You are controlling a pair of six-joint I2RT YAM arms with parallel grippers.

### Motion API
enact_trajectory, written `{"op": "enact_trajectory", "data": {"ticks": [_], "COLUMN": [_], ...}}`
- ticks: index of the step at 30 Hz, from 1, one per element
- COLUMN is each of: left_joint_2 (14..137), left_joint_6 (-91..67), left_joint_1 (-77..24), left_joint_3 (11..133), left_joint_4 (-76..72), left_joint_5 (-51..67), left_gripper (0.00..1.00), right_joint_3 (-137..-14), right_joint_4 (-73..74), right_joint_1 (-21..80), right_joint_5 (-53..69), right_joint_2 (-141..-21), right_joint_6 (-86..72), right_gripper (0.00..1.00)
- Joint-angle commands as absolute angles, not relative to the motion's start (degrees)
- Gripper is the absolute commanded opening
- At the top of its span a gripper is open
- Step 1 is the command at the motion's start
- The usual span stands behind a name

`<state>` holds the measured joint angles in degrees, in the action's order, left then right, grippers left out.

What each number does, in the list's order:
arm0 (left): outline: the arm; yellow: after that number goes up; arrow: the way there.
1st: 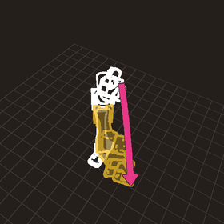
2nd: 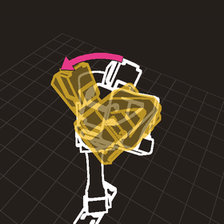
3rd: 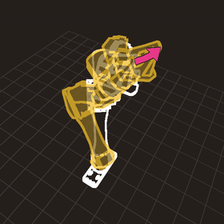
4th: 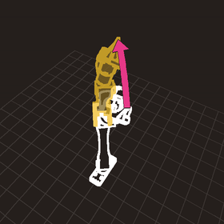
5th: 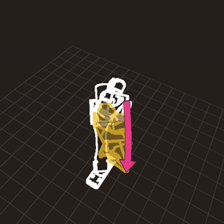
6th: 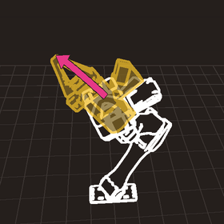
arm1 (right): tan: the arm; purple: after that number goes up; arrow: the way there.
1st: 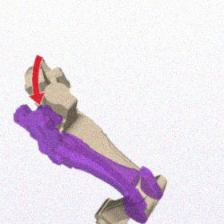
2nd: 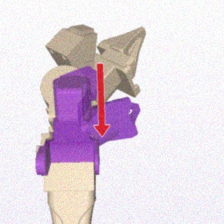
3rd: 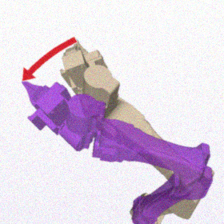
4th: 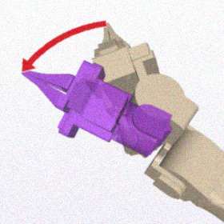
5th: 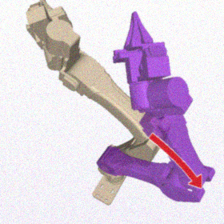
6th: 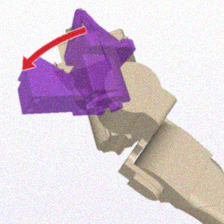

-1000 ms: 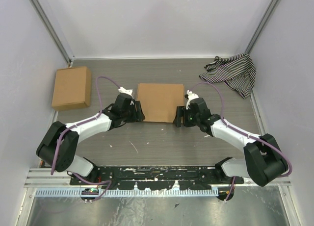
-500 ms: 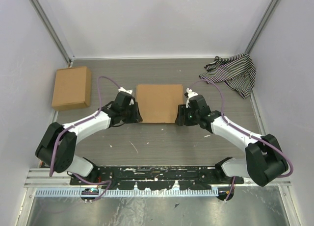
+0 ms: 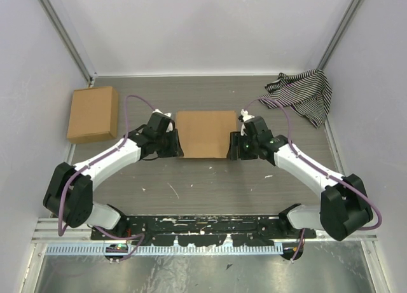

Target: Fold the paper box

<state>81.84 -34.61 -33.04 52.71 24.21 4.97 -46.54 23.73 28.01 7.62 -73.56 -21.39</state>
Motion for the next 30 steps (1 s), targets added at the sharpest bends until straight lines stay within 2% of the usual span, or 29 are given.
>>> {"op": "enact_trajectory", "data": {"ticks": [1,30], "left_joint_2": [81.09,78.91], "left_joint_6": [-34.74,-35.07], "left_joint_1": [-33.24,-33.22], "left_joint_3": [55.9,58.89], "left_joint_4": [28.0,38.79], "left_joint_5": [7.51,10.63], "left_gripper": [0.43,0.47], "right_joint_3": [-51.94,-54.51], "right_joint_4": [25.9,35.3], "right_joint_1": [28.61,28.34], "right_joint_5": [11.27,18.34], "right_joint_2": [-74.18,-73.76], "right_joint_6": [-22.29,-21.55], "right_gripper": [0.62,0.66]}}
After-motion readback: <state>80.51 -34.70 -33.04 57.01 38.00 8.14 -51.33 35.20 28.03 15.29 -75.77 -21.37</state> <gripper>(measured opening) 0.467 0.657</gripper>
